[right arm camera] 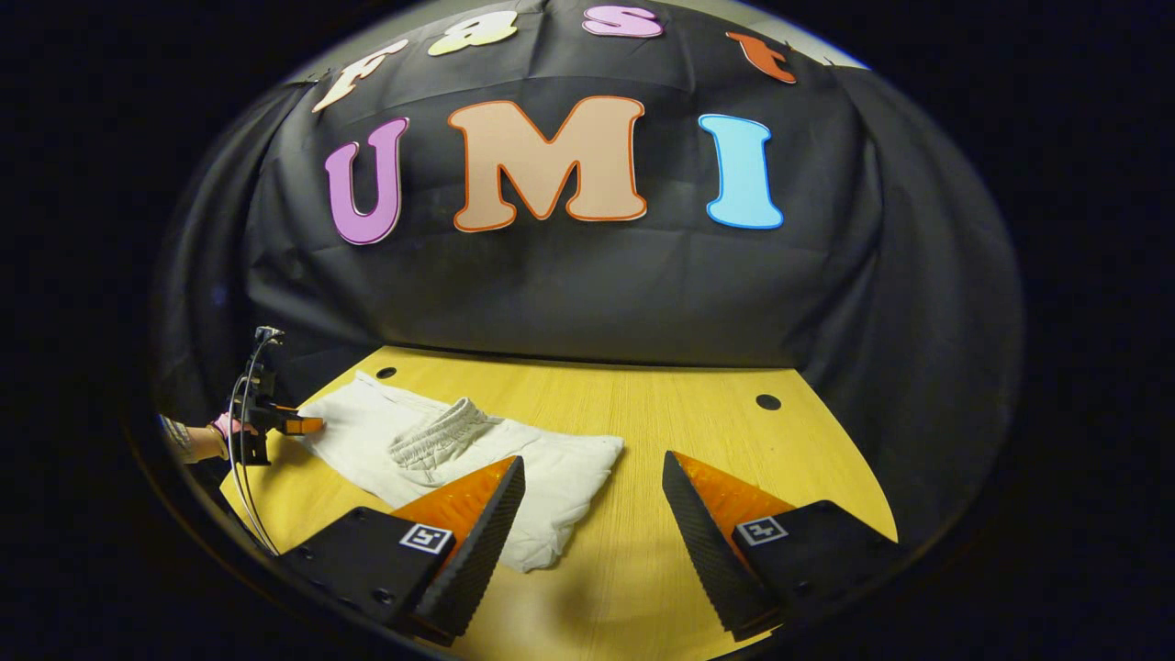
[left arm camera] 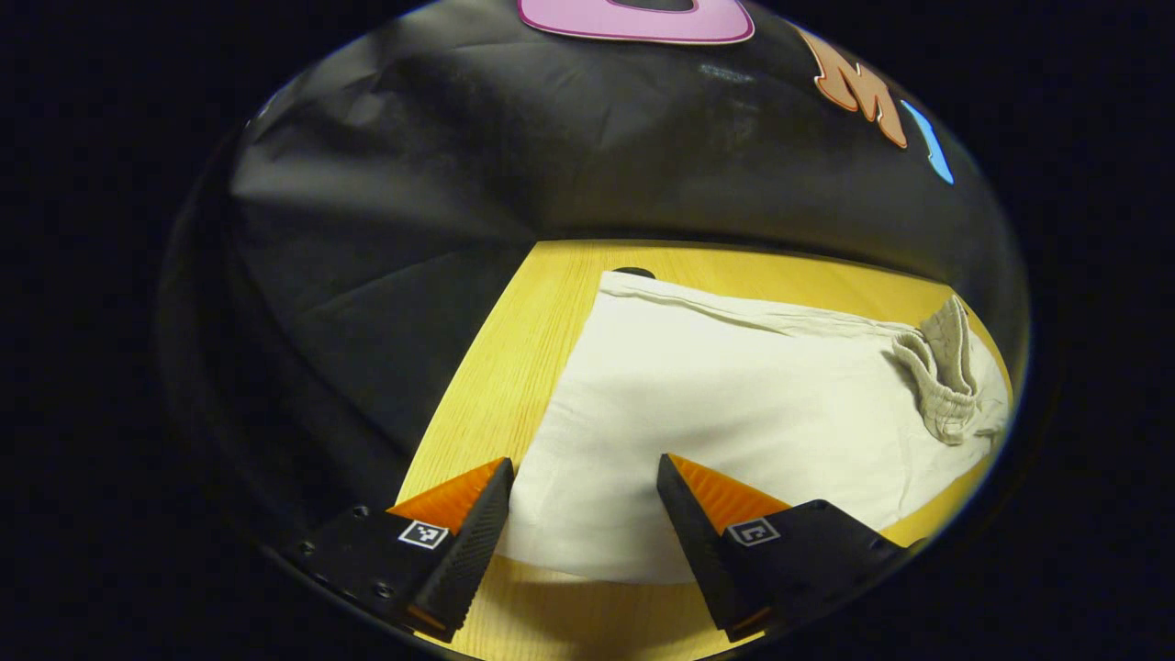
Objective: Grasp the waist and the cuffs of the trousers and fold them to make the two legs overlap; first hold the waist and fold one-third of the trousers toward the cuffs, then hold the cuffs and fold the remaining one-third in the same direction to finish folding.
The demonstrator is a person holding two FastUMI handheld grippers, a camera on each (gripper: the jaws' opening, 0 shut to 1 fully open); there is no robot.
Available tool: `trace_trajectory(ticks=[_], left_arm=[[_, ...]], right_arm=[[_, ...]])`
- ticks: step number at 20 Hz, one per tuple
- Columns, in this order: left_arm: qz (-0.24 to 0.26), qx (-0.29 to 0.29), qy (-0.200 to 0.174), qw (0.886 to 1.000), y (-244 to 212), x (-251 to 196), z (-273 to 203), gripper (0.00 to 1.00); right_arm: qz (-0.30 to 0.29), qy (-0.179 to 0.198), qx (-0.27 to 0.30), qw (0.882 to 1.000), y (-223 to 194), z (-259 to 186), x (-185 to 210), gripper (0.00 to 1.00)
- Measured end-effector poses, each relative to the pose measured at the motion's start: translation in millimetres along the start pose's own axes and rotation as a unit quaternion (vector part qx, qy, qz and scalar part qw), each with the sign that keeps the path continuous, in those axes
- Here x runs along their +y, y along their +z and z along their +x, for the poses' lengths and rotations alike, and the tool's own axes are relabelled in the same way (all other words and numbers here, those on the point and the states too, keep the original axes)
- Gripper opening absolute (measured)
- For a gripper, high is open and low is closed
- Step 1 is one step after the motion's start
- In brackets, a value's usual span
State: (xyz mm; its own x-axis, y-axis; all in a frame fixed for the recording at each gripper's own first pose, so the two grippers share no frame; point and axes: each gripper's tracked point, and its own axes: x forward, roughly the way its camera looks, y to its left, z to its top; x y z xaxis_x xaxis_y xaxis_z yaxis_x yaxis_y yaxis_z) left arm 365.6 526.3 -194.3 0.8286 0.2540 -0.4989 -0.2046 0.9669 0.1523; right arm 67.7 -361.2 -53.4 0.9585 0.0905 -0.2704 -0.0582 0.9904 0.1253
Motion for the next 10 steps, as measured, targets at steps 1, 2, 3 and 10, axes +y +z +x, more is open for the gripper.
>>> trace_trajectory(ticks=[1, 2, 3, 10], left_arm=[[-0.008, 0.004, -0.006, 1.000, -1.9, 0.7, 0.3, 0.92], [-0.015, 0.005, -0.007, 1.000, -1.2, 1.7, -2.5, 0.91], [-0.016, 0.005, -0.008, 1.000, -1.6, 3.0, -1.9, 0.91], [0.007, 0.023, -0.063, 0.998, -2.1, -20.2, -3.2, 0.38]], right_arm=[[0.001, -0.001, 0.000, 1.000, 0.0, -1.3, -0.8, 0.92], [0.002, -0.001, -0.001, 1.000, 1.8, -2.4, -0.3, 0.92], [0.004, -0.002, -0.001, 1.000, 1.3, -3.0, -0.2, 0.96], [0.014, -0.010, -0.003, 1.000, 2.8, -11.1, -1.1, 0.92]])
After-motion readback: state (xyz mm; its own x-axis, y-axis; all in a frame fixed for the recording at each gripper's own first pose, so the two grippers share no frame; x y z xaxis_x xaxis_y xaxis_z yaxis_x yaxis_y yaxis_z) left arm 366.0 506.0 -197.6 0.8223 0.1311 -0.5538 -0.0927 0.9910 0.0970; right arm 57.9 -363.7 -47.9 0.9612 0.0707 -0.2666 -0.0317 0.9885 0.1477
